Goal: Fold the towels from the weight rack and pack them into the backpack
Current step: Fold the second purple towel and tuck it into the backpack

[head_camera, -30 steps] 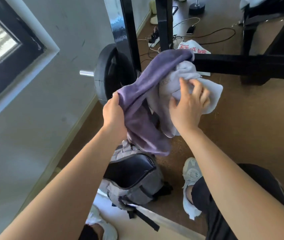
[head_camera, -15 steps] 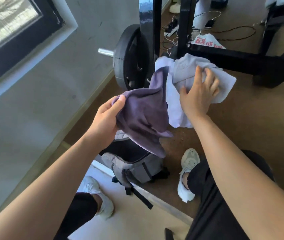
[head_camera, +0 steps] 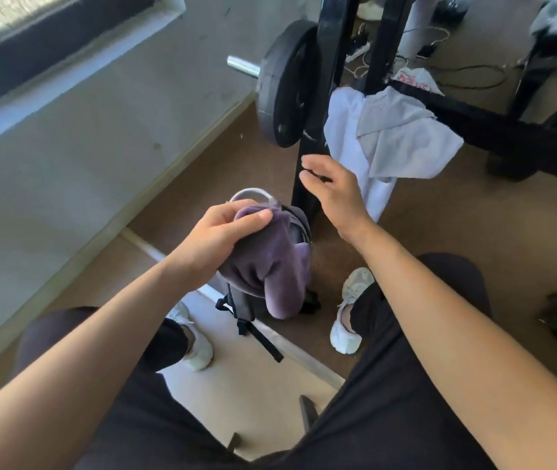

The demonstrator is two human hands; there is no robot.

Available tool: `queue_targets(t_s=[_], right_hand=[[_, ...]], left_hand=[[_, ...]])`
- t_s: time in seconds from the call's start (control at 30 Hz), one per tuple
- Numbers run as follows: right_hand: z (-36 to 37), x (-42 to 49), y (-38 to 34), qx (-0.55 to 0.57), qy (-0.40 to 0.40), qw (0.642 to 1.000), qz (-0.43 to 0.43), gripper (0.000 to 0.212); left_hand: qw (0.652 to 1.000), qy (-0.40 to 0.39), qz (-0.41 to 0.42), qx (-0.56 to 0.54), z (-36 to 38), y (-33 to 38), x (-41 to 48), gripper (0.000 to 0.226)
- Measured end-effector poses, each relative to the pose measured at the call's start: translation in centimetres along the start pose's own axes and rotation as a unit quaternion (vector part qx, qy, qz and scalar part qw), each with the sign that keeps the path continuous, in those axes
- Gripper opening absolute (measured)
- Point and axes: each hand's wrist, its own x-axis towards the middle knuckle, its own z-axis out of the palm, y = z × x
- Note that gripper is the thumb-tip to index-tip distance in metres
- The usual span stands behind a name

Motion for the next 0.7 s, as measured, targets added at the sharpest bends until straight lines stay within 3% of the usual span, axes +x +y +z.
queue_targets(t_s=[0.07, 0.13, 0.23, 0.3, 0.47, 0.53, 0.6, 0.7], right_hand=[[1.3, -2.7, -2.6, 0.111, -0.152, 0.982, 0.029, 0.035], [2.4, -5.1, -4.5, 0.141, -0.274, 0.951, 0.033, 0.032], [3.3, -7.2, -6.0, 0.134, -0.345, 0.928, 0.031, 0.028], [3.4, -7.9, -6.8, 0.114, -0.382, 0.916, 0.046, 0.037], [3.6, -9.4, -7.7, 0.047, -0.425, 0.903, 0.036, 0.057], [3.4, -9.7, -7.7, 0.010, -0.422, 0.905, 0.055, 0.042], [3.1, -9.9, -7.2, -0.061, -0.403, 0.912, 0.046, 0.009], [3.0, -10.2, -5.2, -0.082, -0.336, 0.937, 0.047, 0.013]], left_hand=[[0.998, -0.041, 0.011, 0.050, -0.4, -0.4, -0.9, 0.022], [0.994, -0.091, 0.000, 0.068, -0.7, -0.2, -1.8, 0.023], [0.986, -0.126, -0.008, 0.112, -1.2, 0.6, -3.3, 0.018], [0.980, -0.113, 0.030, 0.159, -1.3, 0.9, -4.4, 0.020], [0.972, -0.052, 0.076, 0.214, -2.2, 0.1, -5.9, 0.018], [0.965, -0.051, 0.072, 0.246, -3.1, -0.9, -6.2, 0.031], [0.956, -0.058, 0.051, 0.282, -4.0, -1.9, -6.3, 0.035], [0.943, -0.071, 0.000, 0.327, -5.1, -4.1, -6.3, 0.027]])
